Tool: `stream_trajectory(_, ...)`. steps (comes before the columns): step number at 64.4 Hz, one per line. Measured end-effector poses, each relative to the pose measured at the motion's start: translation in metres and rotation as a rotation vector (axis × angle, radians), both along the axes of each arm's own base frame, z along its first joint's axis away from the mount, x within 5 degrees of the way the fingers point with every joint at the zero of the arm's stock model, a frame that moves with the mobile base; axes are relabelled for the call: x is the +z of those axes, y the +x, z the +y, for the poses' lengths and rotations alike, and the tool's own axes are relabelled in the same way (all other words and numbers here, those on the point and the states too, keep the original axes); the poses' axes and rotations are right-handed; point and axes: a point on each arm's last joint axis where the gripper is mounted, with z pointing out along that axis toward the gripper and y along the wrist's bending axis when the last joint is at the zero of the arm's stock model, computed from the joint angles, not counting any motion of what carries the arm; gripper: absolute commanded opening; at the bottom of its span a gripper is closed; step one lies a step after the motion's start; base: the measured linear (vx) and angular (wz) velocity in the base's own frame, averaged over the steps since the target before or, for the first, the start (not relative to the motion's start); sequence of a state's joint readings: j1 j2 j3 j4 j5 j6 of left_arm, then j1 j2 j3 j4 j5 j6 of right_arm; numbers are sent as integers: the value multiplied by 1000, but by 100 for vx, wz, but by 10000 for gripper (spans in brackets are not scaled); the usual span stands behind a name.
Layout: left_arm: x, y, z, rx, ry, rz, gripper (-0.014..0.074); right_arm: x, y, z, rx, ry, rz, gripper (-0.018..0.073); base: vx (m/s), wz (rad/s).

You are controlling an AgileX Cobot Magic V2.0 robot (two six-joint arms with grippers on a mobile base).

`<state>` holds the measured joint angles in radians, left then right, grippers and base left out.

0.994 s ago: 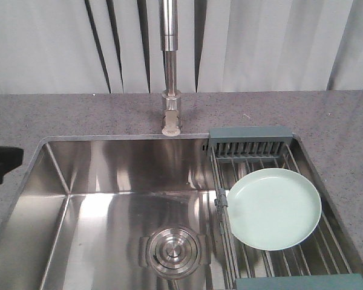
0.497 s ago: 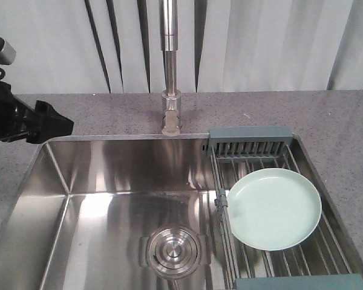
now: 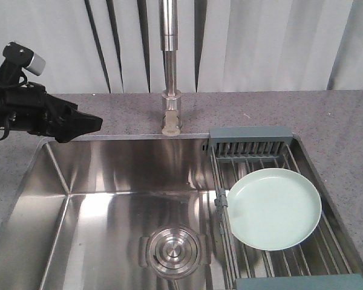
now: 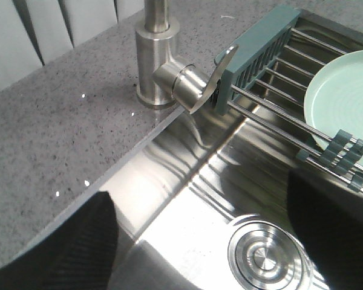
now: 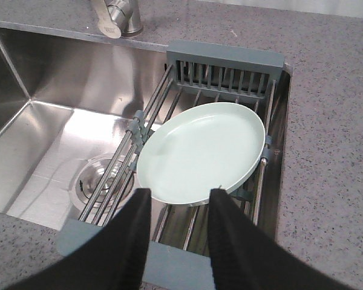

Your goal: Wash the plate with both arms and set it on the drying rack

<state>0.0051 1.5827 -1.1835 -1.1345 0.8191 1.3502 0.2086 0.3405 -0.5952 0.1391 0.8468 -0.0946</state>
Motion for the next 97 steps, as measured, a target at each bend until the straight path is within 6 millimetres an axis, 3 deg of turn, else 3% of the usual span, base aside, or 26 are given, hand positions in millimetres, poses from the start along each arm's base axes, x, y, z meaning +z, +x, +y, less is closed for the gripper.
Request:
stream_trajectory(6,-5,6,-2,-32,-8,-47,410,0,0,0,0,0,0,229,0,0)
stream_trajectory(26,-20,21,-10,-140,-8,-163,-10,0,0,0,0,1,0,229,0,0)
stream_trajectory(65,-28,62,-86,-455,-86,-201,-8,0,0,0,0,1,0,229,0,0)
stream_trajectory(82,-31,69,-118,-524,-90,-220,-8,0,0,0,0,1,0,229,0,0)
stream_trajectory(97,-46,82,-136,-507,-76,-211,-8,0,0,0,0,1,0,229,0,0)
